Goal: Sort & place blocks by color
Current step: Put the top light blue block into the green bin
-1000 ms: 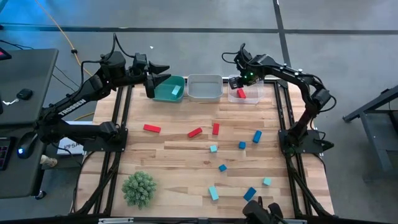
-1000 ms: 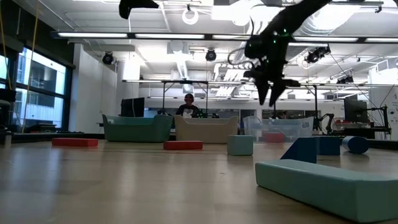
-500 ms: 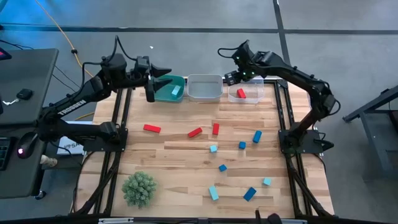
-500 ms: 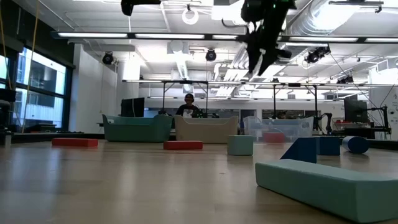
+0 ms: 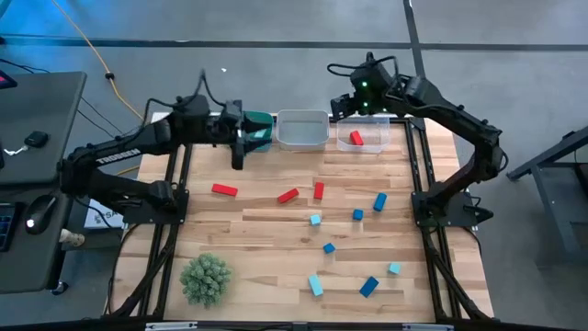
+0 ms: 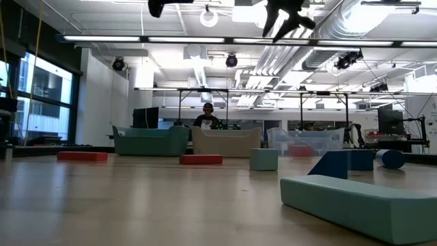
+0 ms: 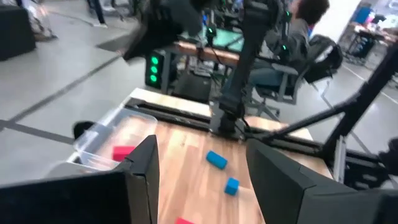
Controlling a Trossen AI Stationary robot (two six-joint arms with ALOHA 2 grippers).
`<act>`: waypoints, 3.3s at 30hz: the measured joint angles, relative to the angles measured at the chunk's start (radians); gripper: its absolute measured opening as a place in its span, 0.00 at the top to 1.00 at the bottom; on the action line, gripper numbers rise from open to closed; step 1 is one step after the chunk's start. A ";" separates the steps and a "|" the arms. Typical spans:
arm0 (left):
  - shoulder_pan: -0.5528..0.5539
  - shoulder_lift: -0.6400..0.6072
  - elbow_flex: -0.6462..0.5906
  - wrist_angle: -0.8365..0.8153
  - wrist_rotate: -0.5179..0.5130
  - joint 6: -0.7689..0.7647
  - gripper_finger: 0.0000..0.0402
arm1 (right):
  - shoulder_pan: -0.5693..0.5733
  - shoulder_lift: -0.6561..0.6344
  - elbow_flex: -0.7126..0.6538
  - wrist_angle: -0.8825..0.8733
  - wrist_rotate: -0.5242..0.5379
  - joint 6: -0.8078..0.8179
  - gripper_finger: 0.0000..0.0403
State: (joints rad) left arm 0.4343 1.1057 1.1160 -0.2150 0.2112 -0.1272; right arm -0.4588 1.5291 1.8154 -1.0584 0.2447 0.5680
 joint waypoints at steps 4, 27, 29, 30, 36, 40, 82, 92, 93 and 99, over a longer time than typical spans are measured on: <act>-0.058 0.049 0.000 0.000 -0.031 0.000 0.60 | 0.009 0.000 0.075 0.002 0.000 -0.038 0.61; -0.300 0.437 0.000 0.052 -0.250 0.025 0.60 | 0.007 0.000 0.200 -0.062 -0.010 -0.237 0.61; -0.307 0.465 0.000 0.063 -0.250 0.010 0.60 | 0.007 0.000 0.200 -0.067 -0.009 -0.237 0.61; -0.310 0.479 0.000 0.073 -0.250 -0.002 0.60 | 0.007 0.000 0.200 -0.070 -0.009 -0.237 0.61; -0.329 0.569 0.000 0.152 -0.250 -0.078 0.60 | 0.007 0.000 0.199 -0.082 -0.009 -0.237 0.61; -0.338 0.622 0.000 0.179 -0.250 -0.124 0.60 | 0.007 0.001 0.199 -0.093 -0.009 -0.237 0.61; -0.443 0.854 0.000 0.272 -0.332 -0.263 0.60 | 0.007 0.002 0.198 -0.135 -0.008 -0.237 0.61; -0.451 0.901 0.001 0.302 -0.335 -0.263 0.60 | 0.007 0.002 0.198 -0.135 -0.008 -0.237 0.61; -0.451 0.905 0.001 0.308 -0.335 -0.263 0.60 | 0.007 0.002 0.198 -0.135 -0.008 -0.237 0.61; -0.451 0.913 0.001 0.340 -0.343 -0.262 0.60 | 0.007 0.002 0.198 -0.136 -0.008 -0.237 0.61</act>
State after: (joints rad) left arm -0.0170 2.0190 1.1172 0.1249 -0.1314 -0.3888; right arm -0.4515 1.5307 2.0132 -1.1944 0.2367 0.3313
